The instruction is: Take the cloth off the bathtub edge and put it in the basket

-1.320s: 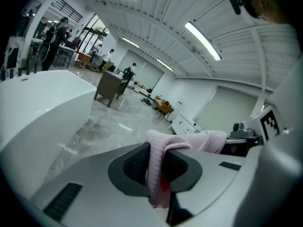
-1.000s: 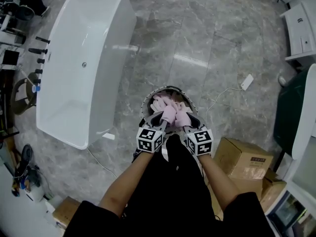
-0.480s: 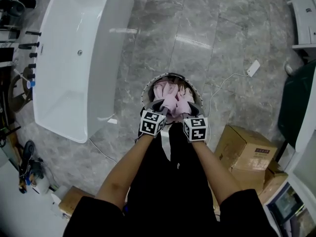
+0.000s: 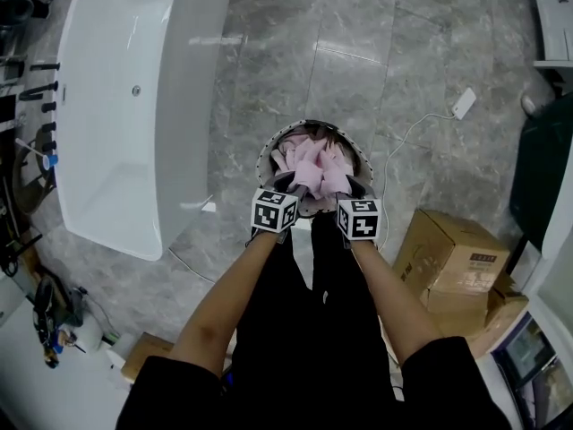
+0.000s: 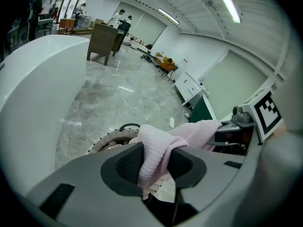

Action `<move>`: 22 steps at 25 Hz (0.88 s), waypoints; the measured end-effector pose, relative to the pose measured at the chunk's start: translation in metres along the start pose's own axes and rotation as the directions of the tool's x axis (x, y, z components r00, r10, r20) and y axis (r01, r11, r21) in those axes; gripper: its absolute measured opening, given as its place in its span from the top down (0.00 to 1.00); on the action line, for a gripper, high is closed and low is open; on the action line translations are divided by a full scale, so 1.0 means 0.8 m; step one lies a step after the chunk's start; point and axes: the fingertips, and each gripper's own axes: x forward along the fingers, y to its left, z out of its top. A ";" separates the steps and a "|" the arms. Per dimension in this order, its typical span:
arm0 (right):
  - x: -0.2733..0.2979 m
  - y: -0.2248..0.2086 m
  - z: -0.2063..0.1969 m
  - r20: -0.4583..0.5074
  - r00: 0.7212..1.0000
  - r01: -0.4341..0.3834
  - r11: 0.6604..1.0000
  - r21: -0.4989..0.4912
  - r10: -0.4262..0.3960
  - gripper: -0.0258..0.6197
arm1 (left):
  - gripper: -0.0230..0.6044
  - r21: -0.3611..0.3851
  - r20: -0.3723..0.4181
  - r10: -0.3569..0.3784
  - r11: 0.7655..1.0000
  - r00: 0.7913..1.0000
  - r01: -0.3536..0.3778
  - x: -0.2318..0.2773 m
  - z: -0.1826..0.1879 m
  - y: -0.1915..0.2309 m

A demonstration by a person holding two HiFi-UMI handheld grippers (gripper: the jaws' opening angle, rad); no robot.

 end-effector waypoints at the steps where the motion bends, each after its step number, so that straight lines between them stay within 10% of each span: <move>1: 0.003 -0.003 -0.001 -0.008 1.000 0.008 1.000 -0.001 -0.008 0.85 | 0.74 0.011 -0.008 -0.005 1.000 1.000 0.005 0.003 -0.001 0.000; 22: 0.024 0.002 -0.044 -0.134 0.991 -0.021 0.999 0.025 0.025 0.61 | 0.51 -0.020 -0.026 -0.061 0.998 0.998 0.061 0.011 -0.019 0.022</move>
